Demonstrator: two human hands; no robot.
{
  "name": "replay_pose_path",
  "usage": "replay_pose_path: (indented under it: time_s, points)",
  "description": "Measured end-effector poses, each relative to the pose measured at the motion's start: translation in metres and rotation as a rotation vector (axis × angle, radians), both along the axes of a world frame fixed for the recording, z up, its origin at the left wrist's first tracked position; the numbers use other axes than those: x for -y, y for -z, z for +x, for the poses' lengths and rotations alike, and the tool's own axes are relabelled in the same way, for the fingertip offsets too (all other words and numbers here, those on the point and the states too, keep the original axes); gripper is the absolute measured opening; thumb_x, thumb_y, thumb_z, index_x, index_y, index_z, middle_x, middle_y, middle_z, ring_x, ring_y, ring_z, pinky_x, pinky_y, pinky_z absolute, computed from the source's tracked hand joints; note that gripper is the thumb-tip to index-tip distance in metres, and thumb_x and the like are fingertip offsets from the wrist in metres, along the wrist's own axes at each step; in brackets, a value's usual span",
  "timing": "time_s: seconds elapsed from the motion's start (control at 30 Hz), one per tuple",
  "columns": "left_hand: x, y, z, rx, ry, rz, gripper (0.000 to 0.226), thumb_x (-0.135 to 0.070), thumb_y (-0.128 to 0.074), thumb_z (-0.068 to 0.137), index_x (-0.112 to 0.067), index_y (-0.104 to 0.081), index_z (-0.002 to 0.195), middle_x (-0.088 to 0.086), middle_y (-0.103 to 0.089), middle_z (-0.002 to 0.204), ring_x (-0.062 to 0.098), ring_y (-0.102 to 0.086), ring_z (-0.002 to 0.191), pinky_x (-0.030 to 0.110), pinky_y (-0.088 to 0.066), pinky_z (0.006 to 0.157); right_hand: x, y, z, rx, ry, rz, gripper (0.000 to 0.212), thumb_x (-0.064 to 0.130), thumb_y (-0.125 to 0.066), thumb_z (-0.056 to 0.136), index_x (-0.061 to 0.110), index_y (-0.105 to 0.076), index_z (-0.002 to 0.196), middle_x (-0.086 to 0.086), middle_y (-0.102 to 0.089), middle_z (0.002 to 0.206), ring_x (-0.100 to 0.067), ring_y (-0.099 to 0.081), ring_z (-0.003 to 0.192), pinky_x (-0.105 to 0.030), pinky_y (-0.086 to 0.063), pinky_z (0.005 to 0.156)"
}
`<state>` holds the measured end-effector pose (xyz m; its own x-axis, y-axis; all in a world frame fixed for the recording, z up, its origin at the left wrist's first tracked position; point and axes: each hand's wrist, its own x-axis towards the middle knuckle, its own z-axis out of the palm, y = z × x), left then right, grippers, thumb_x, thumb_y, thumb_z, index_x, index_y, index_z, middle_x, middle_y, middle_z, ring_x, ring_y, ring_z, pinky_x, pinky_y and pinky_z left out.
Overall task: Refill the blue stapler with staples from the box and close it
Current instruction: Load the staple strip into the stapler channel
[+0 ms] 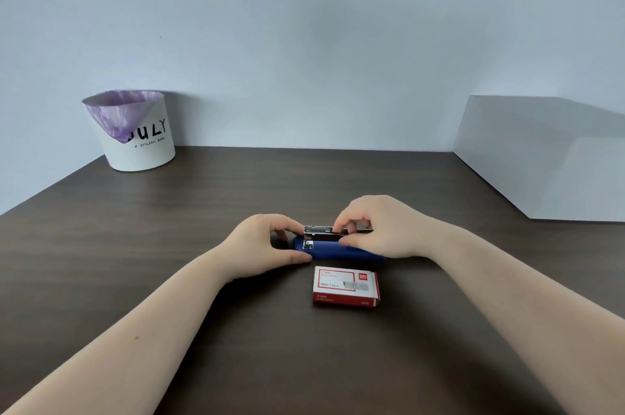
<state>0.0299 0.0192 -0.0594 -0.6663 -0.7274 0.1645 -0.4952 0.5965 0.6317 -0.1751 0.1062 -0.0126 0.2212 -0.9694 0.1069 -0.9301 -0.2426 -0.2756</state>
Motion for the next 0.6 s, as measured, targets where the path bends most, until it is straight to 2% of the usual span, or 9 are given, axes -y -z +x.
replay_pose_path:
  time_s: [0.13, 0.2, 0.27, 0.3, 0.37, 0.47, 0.6]
  points:
    - [-0.003, -0.001, 0.001, -0.007, -0.002, 0.002, 0.028, -0.036, -0.08, 0.067, -0.041, -0.066, 0.091, -0.013, -0.069, 0.096, 0.01, -0.063, 0.09, 0.023, -0.048, 0.085, -0.004, -0.007, -0.008, 0.04, 0.031, 0.005, 0.03, 0.037, -0.066, 0.081, 0.025, -0.065, 0.109, 0.014, -0.055, 0.082, -0.002, -0.048, 0.074, -0.01, -0.035, 0.064]
    - [-0.003, -0.001, 0.001, -0.008, -0.012, 0.006, 0.028, -0.036, -0.08, 0.067, -0.041, -0.066, 0.091, -0.015, -0.069, 0.096, 0.009, -0.062, 0.091, 0.022, -0.047, 0.085, -0.009, -0.009, -0.021, 0.021, 0.07, 0.032, 0.047, 0.049, -0.068, 0.075, 0.03, -0.059, 0.117, 0.009, -0.057, 0.098, -0.005, -0.047, 0.09, -0.016, -0.036, 0.08]
    - [-0.005, -0.002, 0.001, -0.006, -0.016, -0.002, 0.027, -0.035, -0.08, 0.068, -0.043, -0.064, 0.089, -0.017, -0.068, 0.095, 0.008, -0.062, 0.091, 0.019, -0.046, 0.084, -0.016, -0.009, -0.037, -0.16, 0.157, 0.133, 0.066, 0.065, -0.066, 0.066, 0.038, -0.05, 0.124, 0.009, -0.05, 0.112, -0.011, -0.039, 0.11, -0.03, -0.034, 0.097]
    - [-0.006, -0.002, 0.0, -0.003, -0.014, -0.009, 0.027, -0.034, -0.08, 0.068, -0.044, -0.063, 0.088, -0.019, -0.067, 0.093, 0.008, -0.062, 0.09, 0.017, -0.045, 0.081, -0.02, -0.008, -0.045, -0.271, 0.211, 0.198, 0.071, 0.069, -0.065, 0.063, 0.04, -0.048, 0.125, 0.01, -0.047, 0.116, -0.012, -0.036, 0.114, -0.036, -0.033, 0.101]
    - [-0.007, -0.003, -0.001, 0.005, -0.013, -0.02, 0.027, -0.033, -0.079, 0.07, -0.041, -0.063, 0.09, -0.019, -0.065, 0.092, 0.008, -0.061, 0.086, 0.013, -0.043, 0.077, -0.027, -0.005, -0.061, -0.347, 0.287, 0.293, 0.061, 0.069, -0.063, 0.065, 0.038, -0.052, 0.116, 0.009, -0.048, 0.115, -0.014, -0.038, 0.115, -0.04, -0.036, 0.1]
    - [-0.009, -0.004, -0.002, 0.027, -0.021, -0.041, 0.027, -0.032, -0.077, 0.072, -0.032, -0.065, 0.096, -0.017, -0.062, 0.092, 0.008, -0.058, 0.083, 0.01, -0.04, 0.072, -0.034, -0.005, -0.074, -0.192, 0.303, 0.294, 0.03, 0.05, -0.067, 0.074, 0.032, -0.055, 0.095, 0.006, -0.057, 0.104, -0.018, -0.053, 0.106, -0.035, -0.044, 0.091]
    - [-0.011, -0.004, -0.004, 0.029, -0.047, -0.049, 0.032, -0.03, -0.077, 0.073, -0.023, -0.067, 0.102, -0.019, -0.059, 0.088, 0.013, -0.059, 0.086, 0.008, -0.038, 0.071, -0.037, -0.018, -0.068, -0.133, 0.297, 0.212, 0.024, 0.032, -0.074, 0.073, 0.023, -0.059, 0.089, 0.006, -0.059, 0.085, -0.018, -0.057, 0.085, -0.027, -0.043, 0.071]
